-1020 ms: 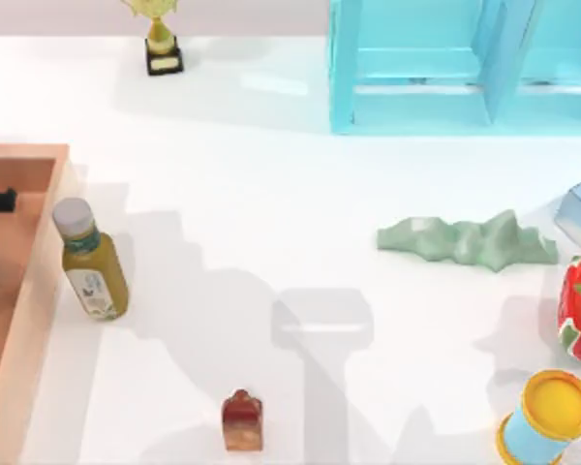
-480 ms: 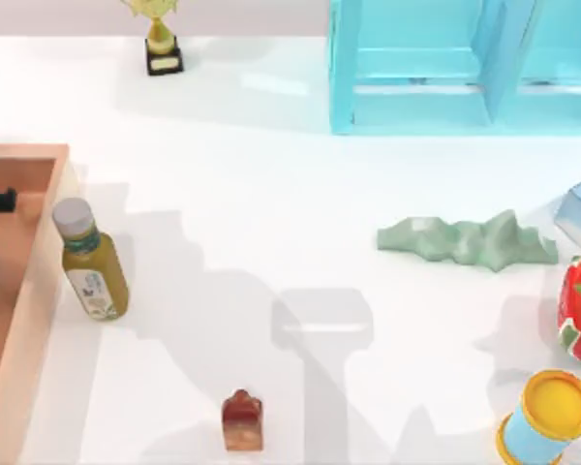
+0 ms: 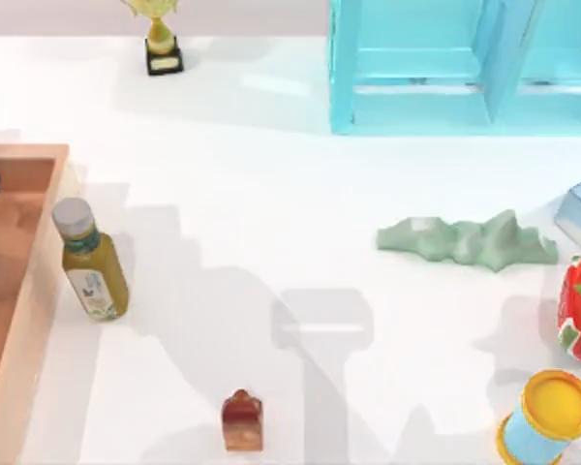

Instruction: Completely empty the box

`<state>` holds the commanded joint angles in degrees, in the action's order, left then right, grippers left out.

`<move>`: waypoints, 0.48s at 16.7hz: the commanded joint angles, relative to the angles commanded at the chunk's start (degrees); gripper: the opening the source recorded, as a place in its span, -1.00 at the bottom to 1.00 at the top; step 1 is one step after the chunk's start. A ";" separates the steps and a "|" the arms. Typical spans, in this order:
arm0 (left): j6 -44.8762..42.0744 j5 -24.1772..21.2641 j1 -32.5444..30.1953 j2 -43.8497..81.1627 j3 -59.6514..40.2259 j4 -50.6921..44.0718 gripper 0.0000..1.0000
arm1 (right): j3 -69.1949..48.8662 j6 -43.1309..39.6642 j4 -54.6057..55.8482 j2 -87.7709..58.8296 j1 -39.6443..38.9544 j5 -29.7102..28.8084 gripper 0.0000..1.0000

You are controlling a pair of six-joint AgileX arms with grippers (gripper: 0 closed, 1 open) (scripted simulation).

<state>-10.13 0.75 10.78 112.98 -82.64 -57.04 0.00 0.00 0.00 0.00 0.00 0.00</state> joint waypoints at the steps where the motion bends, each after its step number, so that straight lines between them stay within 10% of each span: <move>1: 0.17 0.27 0.82 -0.10 -1.87 -0.48 -1.00 | 0.00 0.00 0.00 0.00 0.00 0.00 1.00; 8: 0.68 0.58 2.22 -1.83 -18.10 -15.46 -1.00 | 0.00 0.00 0.00 0.00 0.00 0.00 1.00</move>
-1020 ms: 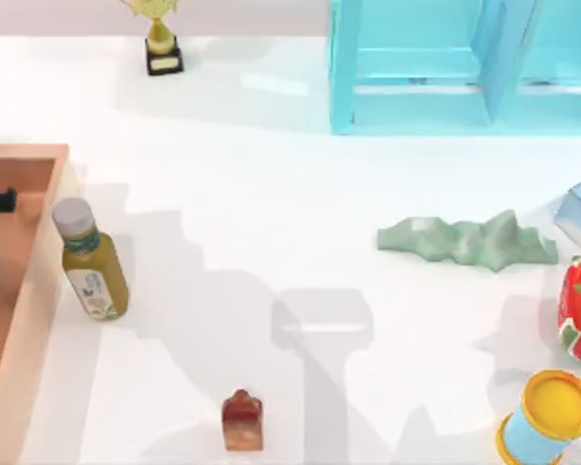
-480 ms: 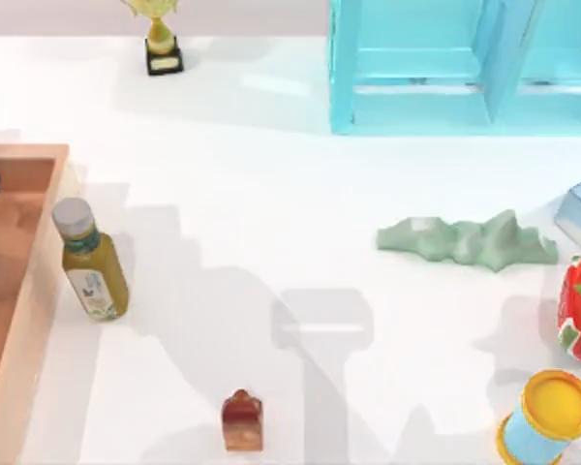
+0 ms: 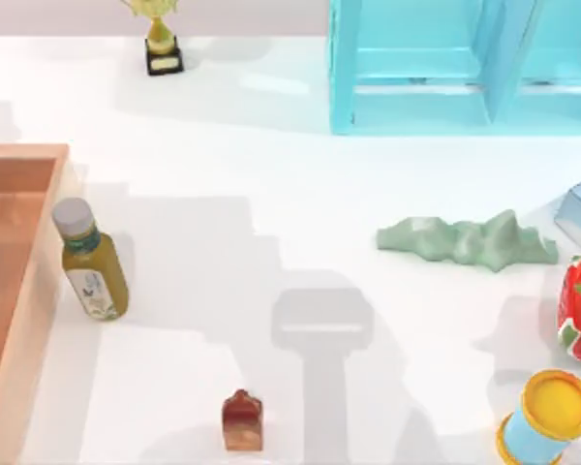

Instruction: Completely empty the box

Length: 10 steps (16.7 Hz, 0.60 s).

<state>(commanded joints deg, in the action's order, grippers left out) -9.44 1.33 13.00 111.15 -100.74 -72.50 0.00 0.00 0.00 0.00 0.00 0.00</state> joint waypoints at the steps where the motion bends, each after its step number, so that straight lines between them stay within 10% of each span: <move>1: -0.14 -0.21 -0.74 -0.16 -1.66 -3.33 -1.00 | 0.00 0.00 0.00 0.00 0.00 0.00 1.00; 10: -0.78 -1.20 -4.14 -0.68 -4.58 -12.74 -1.00 | 0.00 0.00 0.00 0.00 0.00 0.00 1.00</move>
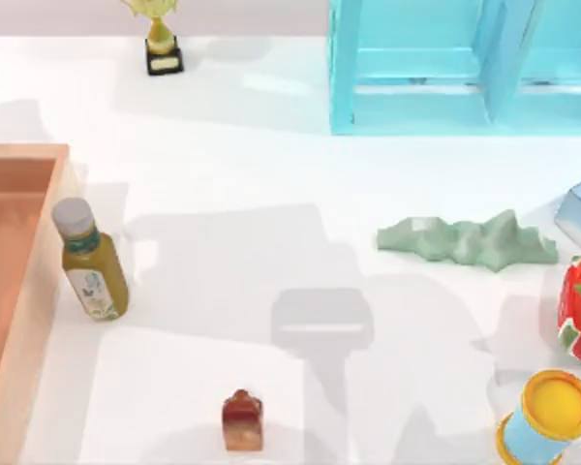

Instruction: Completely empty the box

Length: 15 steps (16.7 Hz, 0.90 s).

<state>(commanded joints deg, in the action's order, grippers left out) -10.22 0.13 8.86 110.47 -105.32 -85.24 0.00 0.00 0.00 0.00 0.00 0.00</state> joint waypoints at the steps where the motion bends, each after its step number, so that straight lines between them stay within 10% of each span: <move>1: 0.09 -0.01 -0.10 0.07 -0.02 0.02 -1.00 | 0.00 0.00 0.00 0.00 0.00 0.00 1.00; 15: 22.55 -0.54 -25.49 16.06 -9.03 8.92 -1.00 | 0.00 0.00 0.00 0.00 0.00 0.00 1.00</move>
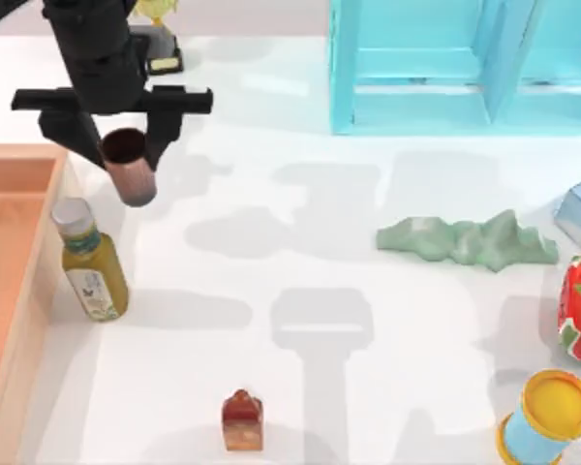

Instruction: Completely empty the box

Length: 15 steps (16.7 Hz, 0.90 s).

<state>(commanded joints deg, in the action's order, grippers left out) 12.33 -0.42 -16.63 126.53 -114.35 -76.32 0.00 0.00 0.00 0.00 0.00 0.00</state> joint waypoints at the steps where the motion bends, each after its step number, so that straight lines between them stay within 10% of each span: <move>1: 1.75 0.17 -0.98 1.18 -0.39 0.40 -1.00 | 0.00 0.00 0.00 0.00 0.00 0.00 1.00; 15: 4.78 0.59 -2.10 4.11 6.27 9.12 -1.00 | 0.00 0.00 0.00 0.00 0.00 0.00 1.00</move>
<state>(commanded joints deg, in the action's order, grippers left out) 17.11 0.18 -18.73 130.64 -108.08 -67.20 0.00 0.00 0.00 0.00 0.00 0.00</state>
